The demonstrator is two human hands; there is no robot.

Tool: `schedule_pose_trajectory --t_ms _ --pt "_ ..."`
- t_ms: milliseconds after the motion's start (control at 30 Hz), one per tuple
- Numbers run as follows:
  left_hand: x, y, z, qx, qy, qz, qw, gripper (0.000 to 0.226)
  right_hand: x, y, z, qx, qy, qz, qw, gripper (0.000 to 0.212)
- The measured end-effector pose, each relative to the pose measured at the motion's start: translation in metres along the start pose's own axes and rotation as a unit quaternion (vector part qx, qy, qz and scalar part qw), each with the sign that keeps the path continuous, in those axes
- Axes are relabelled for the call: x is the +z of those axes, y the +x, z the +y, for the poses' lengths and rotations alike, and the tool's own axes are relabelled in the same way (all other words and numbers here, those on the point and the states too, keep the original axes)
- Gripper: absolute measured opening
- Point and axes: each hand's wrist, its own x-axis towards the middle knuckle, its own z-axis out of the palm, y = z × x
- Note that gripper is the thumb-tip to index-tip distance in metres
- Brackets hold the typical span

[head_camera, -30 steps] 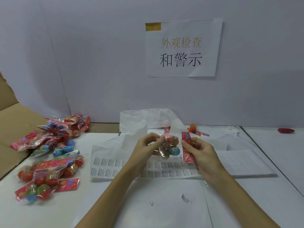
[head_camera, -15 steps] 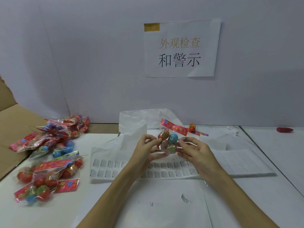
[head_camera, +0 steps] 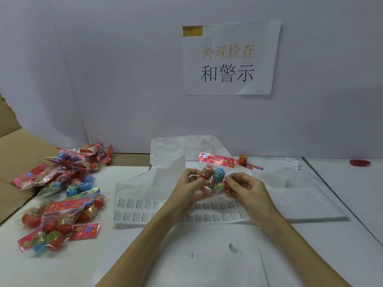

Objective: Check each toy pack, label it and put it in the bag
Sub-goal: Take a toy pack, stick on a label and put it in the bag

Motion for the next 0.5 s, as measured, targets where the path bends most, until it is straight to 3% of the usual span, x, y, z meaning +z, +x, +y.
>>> schedule_pose_trajectory --t_ms 167,267,367,433,500 --pt "0.0009 -0.0013 -0.0010 0.018 0.000 0.002 1.000 0.031 0.0011 -0.0018 -0.0028 -0.001 0.033 -0.020 0.999 0.013" --pt "0.0024 -0.0025 -0.0035 0.079 0.134 0.035 0.987 0.034 0.0015 -0.0027 -0.0061 -0.010 0.095 -0.079 0.992 0.024" --pt "-0.0002 -0.0004 -0.0078 0.141 0.228 0.075 0.960 0.027 0.0003 -0.0037 -0.0079 -0.048 0.060 -0.121 0.990 0.027" --pt "-0.0010 -0.0012 -0.0042 0.118 0.179 0.048 0.976 0.025 -0.0019 -0.0036 -0.0058 -0.060 0.028 -0.140 0.988 0.027" --pt "-0.0001 -0.0030 0.0018 0.047 0.097 -0.003 0.994 0.053 -0.0044 -0.0029 -0.0055 -0.069 -0.015 -0.156 0.985 0.030"
